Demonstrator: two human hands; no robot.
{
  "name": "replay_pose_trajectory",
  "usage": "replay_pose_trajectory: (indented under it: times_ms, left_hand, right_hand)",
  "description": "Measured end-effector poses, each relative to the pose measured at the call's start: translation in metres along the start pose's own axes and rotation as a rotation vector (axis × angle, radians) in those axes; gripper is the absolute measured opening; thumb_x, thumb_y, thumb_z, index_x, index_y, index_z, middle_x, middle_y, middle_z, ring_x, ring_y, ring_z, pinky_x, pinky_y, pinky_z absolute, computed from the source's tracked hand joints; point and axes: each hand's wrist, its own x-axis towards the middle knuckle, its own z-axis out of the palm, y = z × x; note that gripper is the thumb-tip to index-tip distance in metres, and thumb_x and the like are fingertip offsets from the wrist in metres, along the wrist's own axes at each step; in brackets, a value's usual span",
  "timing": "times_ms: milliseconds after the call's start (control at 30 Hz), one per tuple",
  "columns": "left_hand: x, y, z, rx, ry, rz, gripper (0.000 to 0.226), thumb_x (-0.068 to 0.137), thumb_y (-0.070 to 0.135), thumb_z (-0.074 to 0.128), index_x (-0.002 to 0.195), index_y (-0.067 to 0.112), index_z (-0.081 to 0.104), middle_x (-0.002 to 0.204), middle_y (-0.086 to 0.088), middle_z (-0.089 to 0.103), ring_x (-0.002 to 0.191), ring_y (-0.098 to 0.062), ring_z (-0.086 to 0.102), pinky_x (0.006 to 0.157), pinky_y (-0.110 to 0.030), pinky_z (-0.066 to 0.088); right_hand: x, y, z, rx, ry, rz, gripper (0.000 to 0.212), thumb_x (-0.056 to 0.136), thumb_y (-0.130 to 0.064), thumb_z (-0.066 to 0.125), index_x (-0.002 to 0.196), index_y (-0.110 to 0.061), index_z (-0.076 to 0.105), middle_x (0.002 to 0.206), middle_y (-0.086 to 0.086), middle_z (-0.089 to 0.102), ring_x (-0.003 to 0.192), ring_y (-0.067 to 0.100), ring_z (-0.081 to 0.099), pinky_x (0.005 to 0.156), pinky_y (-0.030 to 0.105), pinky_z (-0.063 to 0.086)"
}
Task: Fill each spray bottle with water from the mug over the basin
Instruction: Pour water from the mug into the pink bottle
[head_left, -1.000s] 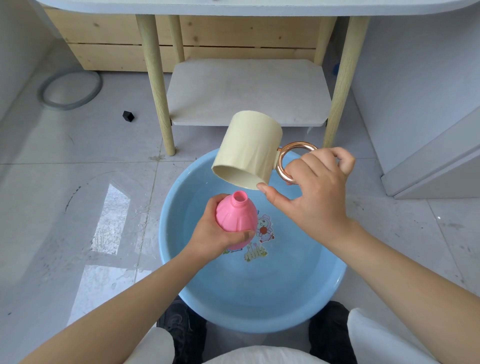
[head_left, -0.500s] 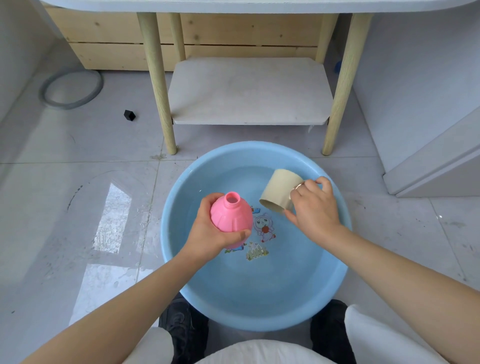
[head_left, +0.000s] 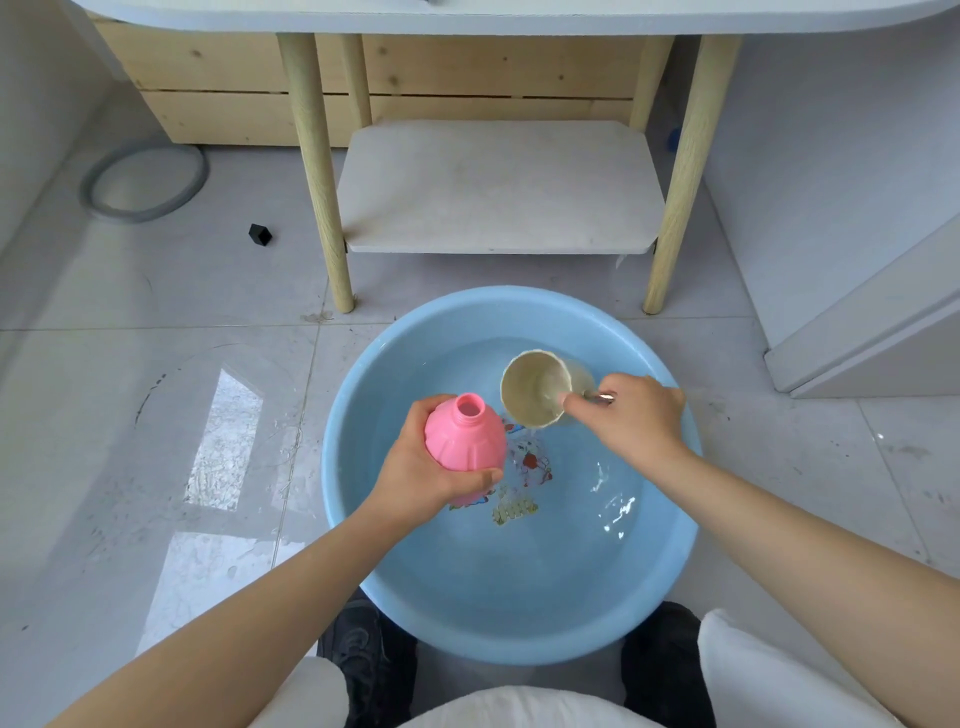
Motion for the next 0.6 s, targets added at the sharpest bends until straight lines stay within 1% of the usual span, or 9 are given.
replay_pose_trajectory:
  times_ms: [67,133,200,267,367,400,467,533,600]
  left_hand:
    - [0.0,0.0,0.0,0.013,0.005,-0.003,0.073,0.062,0.006,0.087,0.109,0.04,0.042,0.111,0.011,0.052,0.092,-0.009,0.056,0.053,-0.012,0.048]
    - [0.001,-0.001,0.001,0.011,0.01,-0.015,0.074,0.063,0.005,0.086,0.112,0.038,0.042,0.111,0.01,0.052,0.092,-0.011,0.057,0.052,-0.012,0.048]
    - [0.0,0.0,0.002,0.005,0.006,-0.022,0.074,0.063,0.005,0.086,0.115,0.035,0.042,0.112,0.009,0.051,0.092,-0.013,0.056,0.051,-0.011,0.048]
    - [0.001,0.0,0.003,0.018,0.005,-0.016,0.074,0.063,0.006,0.086,0.114,0.037,0.042,0.112,0.01,0.051,0.094,-0.014,0.056,0.052,-0.012,0.048]
    - [0.001,0.002,0.004,0.029,0.004,-0.019,0.073,0.063,0.008,0.086,0.111,0.041,0.041,0.111,0.011,0.051,0.093,-0.012,0.057,0.051,-0.013,0.049]
    - [0.001,0.003,0.004,0.036,0.001,-0.019,0.073,0.064,0.008,0.086,0.111,0.042,0.041,0.111,0.012,0.051,0.092,-0.011,0.057,0.051,-0.014,0.049]
    - [0.002,0.004,0.005,0.049,-0.004,-0.017,0.073,0.064,0.009,0.086,0.11,0.043,0.041,0.11,0.011,0.052,0.092,-0.011,0.058,0.052,-0.017,0.051]
    - [0.002,0.005,0.007,0.044,-0.012,-0.021,0.072,0.064,0.008,0.085,0.109,0.043,0.041,0.109,0.011,0.053,0.09,-0.011,0.059,0.052,-0.016,0.051]
    - [0.002,0.004,0.007,0.046,-0.019,-0.015,0.071,0.063,0.009,0.086,0.107,0.043,0.042,0.108,0.013,0.053,0.092,-0.01,0.059,0.054,-0.015,0.05]
  right_hand:
    - [0.0,-0.004,-0.009,0.163,-0.045,0.105,0.054,0.079,-0.054,0.064,0.057,-0.018,0.029,0.055,-0.003,0.034,0.062,0.022,0.042,0.073,0.035,0.025]
    - [-0.003,-0.007,-0.016,0.32,-0.058,0.147,0.055,0.077,-0.052,0.067,0.058,-0.019,0.027,0.055,-0.004,0.031,0.06,0.022,0.038,0.07,0.034,0.027]
    - [-0.008,-0.011,-0.023,0.433,-0.044,0.144,0.055,0.075,-0.051,0.07,0.057,-0.018,0.029,0.053,-0.005,0.03,0.057,0.02,0.035,0.067,0.031,0.027]
    - [-0.013,-0.018,-0.03,0.489,-0.015,0.096,0.053,0.075,-0.049,0.071,0.057,-0.015,0.035,0.051,-0.005,0.031,0.055,0.018,0.034,0.065,0.03,0.028]
    - [-0.021,-0.029,-0.037,0.411,0.115,-0.083,0.053,0.074,-0.048,0.073,0.054,-0.012,0.038,0.048,-0.007,0.034,0.055,0.012,0.037,0.072,0.031,0.027]
    - [-0.023,-0.032,-0.038,0.352,0.172,-0.149,0.053,0.073,-0.051,0.072,0.053,-0.012,0.041,0.048,-0.009,0.036,0.059,0.007,0.039,0.075,0.03,0.026]
    - [-0.026,-0.037,-0.039,0.26,0.271,-0.267,0.052,0.07,-0.058,0.065,0.054,-0.013,0.044,0.049,-0.012,0.037,0.064,0.003,0.04,0.074,0.029,0.021]
    - [-0.026,-0.04,-0.038,0.201,0.354,-0.358,0.049,0.07,-0.06,0.06,0.055,-0.016,0.042,0.05,-0.015,0.035,0.062,0.009,0.039,0.072,0.028,0.02]
    - [-0.026,-0.041,-0.036,0.166,0.431,-0.423,0.045,0.07,-0.058,0.059,0.057,-0.019,0.039,0.053,-0.014,0.037,0.063,0.013,0.041,0.072,0.027,0.019]
